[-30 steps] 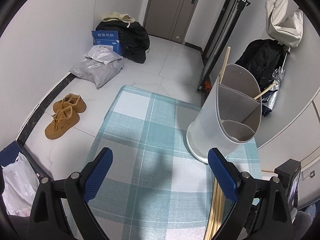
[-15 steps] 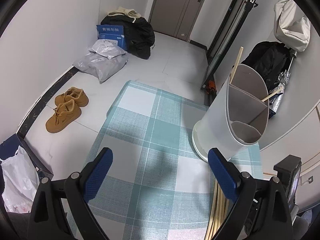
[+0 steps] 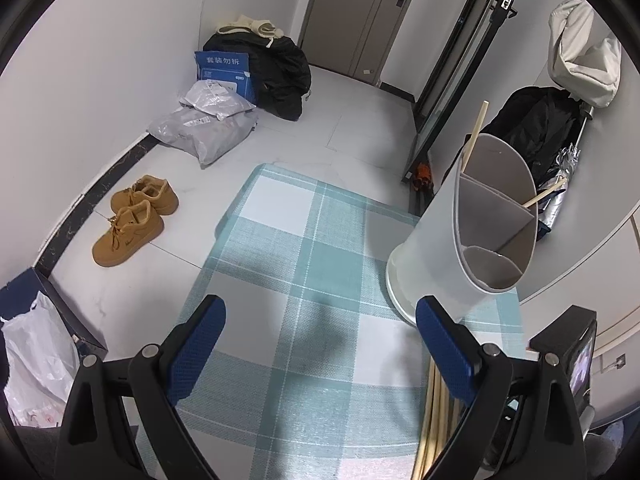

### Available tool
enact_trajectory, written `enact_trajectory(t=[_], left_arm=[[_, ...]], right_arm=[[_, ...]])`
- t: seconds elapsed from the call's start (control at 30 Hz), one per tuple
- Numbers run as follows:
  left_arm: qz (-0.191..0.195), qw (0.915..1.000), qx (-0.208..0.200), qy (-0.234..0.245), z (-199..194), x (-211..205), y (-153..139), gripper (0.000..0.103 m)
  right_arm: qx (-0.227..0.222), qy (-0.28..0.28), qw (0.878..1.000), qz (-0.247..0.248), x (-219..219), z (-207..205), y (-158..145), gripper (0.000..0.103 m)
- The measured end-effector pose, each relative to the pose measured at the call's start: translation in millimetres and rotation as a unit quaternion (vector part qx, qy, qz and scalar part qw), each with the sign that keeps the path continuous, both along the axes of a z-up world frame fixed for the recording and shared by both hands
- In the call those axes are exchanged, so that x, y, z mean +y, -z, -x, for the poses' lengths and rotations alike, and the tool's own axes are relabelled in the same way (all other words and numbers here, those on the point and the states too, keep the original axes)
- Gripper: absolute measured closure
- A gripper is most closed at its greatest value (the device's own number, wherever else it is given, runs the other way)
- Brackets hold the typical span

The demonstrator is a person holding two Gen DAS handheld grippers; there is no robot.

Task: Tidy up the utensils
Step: 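Close the right tool on another chopstick and lift it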

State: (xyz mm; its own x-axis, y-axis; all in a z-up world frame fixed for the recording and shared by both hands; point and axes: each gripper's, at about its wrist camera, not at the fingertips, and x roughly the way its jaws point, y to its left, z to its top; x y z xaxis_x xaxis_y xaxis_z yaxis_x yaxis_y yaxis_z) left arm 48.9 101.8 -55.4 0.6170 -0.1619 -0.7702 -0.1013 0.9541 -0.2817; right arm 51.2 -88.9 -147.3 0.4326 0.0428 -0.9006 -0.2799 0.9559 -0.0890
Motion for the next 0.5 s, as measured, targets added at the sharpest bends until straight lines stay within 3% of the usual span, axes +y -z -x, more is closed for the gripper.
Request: enact_trajectory(t=[0.13, 0.27, 0.33, 0.5], left_arm=[[-0.007, 0.9997, 0.017, 0.018, -2, -5, 7, 0.010], [-0.047, 0.9951, 0.031, 0.081, 3, -30, 19, 0.010], [-0.066, 0.9902, 0.042, 0.116, 8, -46, 27, 0.010], [-0.062, 0.9785, 0.093, 0.173, 12, -76, 50, 0.010]], right_arm=[[0.002, 0.020, 0.999, -0.040, -18, -2, -5, 0.098], [-0.012, 0.060, 0.993, -0.105, -46, -4, -20, 0.098], [-0.023, 0.084, 0.986, -0.140, -63, -2, -29, 0.098], [-0.035, 0.125, 0.967, -0.221, -97, 6, -41, 0.098]])
